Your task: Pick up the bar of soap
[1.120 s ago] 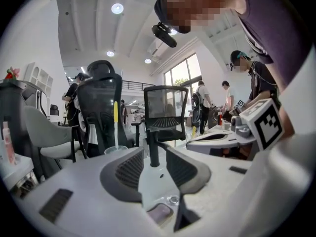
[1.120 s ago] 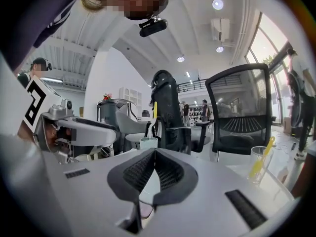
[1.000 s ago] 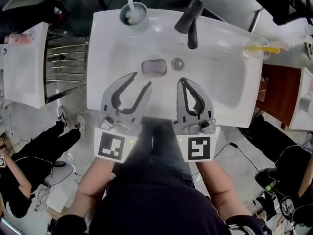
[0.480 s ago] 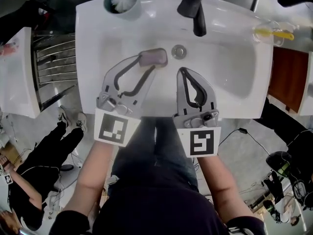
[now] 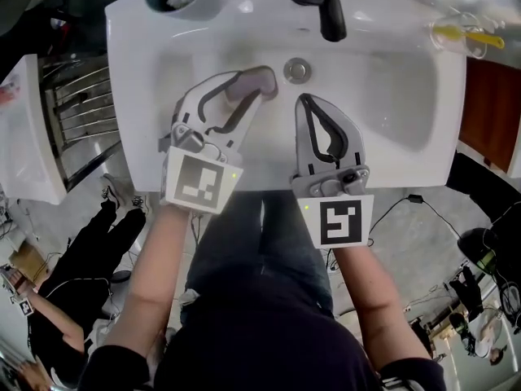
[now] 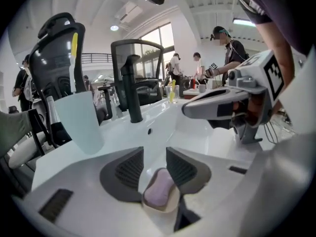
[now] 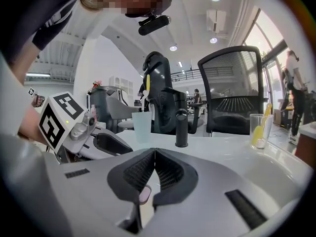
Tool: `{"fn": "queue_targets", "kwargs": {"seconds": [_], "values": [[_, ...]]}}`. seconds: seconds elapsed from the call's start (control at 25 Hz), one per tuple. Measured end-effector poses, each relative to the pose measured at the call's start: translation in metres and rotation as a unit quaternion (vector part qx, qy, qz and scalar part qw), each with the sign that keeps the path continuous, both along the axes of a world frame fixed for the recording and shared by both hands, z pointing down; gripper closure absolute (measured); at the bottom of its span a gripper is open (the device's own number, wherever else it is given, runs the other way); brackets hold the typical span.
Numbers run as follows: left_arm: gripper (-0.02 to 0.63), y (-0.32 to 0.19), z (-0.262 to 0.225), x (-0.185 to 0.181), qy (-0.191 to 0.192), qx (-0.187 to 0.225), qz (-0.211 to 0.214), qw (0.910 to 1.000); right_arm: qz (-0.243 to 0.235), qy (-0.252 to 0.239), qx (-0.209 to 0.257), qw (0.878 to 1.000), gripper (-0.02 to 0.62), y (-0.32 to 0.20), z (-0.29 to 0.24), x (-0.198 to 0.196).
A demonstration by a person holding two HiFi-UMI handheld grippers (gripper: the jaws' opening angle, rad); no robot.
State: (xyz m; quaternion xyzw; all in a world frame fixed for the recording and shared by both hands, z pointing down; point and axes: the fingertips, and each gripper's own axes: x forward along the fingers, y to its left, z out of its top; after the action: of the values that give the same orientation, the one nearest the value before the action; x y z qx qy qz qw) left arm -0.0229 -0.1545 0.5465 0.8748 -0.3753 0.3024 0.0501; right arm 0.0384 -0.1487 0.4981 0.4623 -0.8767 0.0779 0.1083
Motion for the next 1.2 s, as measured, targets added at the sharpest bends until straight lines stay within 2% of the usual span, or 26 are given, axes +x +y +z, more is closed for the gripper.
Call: {"fn": "queue_targets", "kwargs": {"seconds": [0.24,0.6,0.76,0.92,1.2], "values": [[0.482,0.009,0.032,-0.003,-0.072,-0.034,0.045,0.9958,0.028,-0.017,-0.011,0.999,0.578,-0.007,0.004,0.009],[0.464,0.012,0.065,-0.002,-0.13,-0.091,0.085,0.9836,0.037,-0.027,-0.022,0.999,0.578,-0.013,0.007,0.01],[0.446,0.016,0.079,0.0,-0.153,-0.12,0.109,0.9747,0.038,-0.026,-0.028,0.999,0.578,-0.014,0.008,0.011],[0.445,0.018,0.09,0.002,-0.187,-0.132,0.137,0.9637,0.034,-0.025,-0.034,0.999,0.578,-0.014,0.01,0.01],[0.44,0.016,0.101,0.004,-0.224,-0.154,0.16,0.9489,0.033,-0.025,-0.036,0.998,0.578,-0.013,0.011,0.01]]}}
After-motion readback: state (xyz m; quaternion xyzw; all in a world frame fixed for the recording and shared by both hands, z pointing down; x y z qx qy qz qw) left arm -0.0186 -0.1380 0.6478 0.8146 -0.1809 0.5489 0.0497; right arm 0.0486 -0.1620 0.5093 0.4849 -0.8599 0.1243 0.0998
